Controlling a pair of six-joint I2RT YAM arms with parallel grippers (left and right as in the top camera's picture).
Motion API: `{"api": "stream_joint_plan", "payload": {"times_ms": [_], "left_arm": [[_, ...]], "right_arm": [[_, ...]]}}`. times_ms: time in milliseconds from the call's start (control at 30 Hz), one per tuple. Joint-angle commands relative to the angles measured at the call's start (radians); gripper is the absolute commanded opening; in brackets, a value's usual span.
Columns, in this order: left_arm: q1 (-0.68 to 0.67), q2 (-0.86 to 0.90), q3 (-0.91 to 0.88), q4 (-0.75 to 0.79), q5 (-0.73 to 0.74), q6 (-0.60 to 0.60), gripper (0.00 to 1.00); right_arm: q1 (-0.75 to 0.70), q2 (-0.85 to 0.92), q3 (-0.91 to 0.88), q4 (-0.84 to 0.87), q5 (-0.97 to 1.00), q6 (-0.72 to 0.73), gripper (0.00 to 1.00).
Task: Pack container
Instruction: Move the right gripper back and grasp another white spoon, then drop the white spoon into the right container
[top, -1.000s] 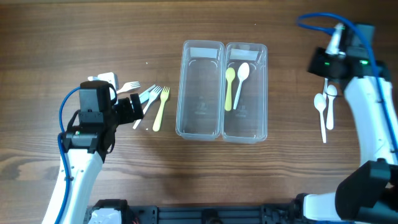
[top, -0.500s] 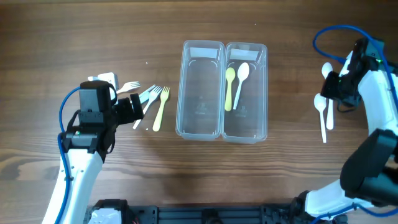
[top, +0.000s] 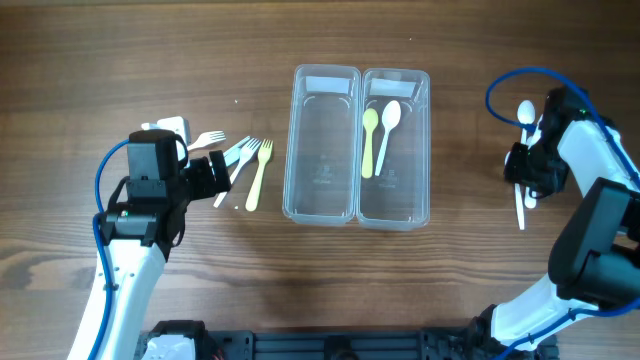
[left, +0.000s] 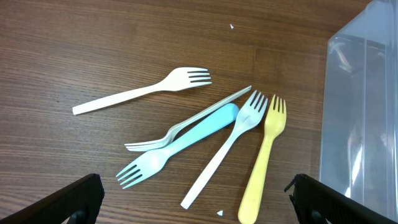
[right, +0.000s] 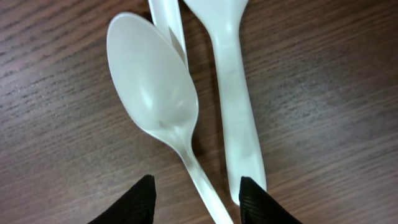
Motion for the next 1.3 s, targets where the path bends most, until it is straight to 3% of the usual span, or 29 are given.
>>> {"api": "stream_joint_plan", "payload": {"times_ms": [0,233,367,567,633,700,1067,1167,1267], "left_arm": [[-0.003,0.002,0.019,0.002,-0.01,0.023,1.0],[-0.003,0.002,0.019,0.002,-0.01,0.023,1.0],[-0.003,0.002,0.019,0.002,-0.01,0.023,1.0],[-0.003,0.002,0.019,0.002,-0.01,0.023,1.0],[-0.003,0.002,0.019,0.002,-0.01,0.023,1.0],[-0.003,0.002,0.019,0.002,-0.01,0.023,1.0],[-0.003,0.002,0.019,0.002,-0.01,0.023,1.0],[-0.003,0.002,0.019,0.002,-0.01,0.023,1.0],[-0.003,0.002,0.019,0.002,-0.01,0.023,1.0]], "right_arm": [[-0.004,0.018,-0.025,0.031,0.0,0.005,0.43],[-0.004,0.018,-0.126,0.155,-0.066,0.005,0.41],[-0.004,0.018,-0.166,0.19,-0.066,0.021,0.34],[-0.004,0.018,-0.166,0.172,-0.081,0.032,0.21],[-0.004,0.017,-0.139,0.13,-0.082,0.062,0.09],[-0.004,0.006,-0.104,0.087,-0.094,0.087,0.05],[0.007,-0.216,0.107,-0.089,-0.379,0.086,0.05],[0.05,-0.327,0.146,-0.103,-0.55,0.082,0.04],[0.142,-0.396,0.146,-0.088,-0.574,0.079,0.05]]}}
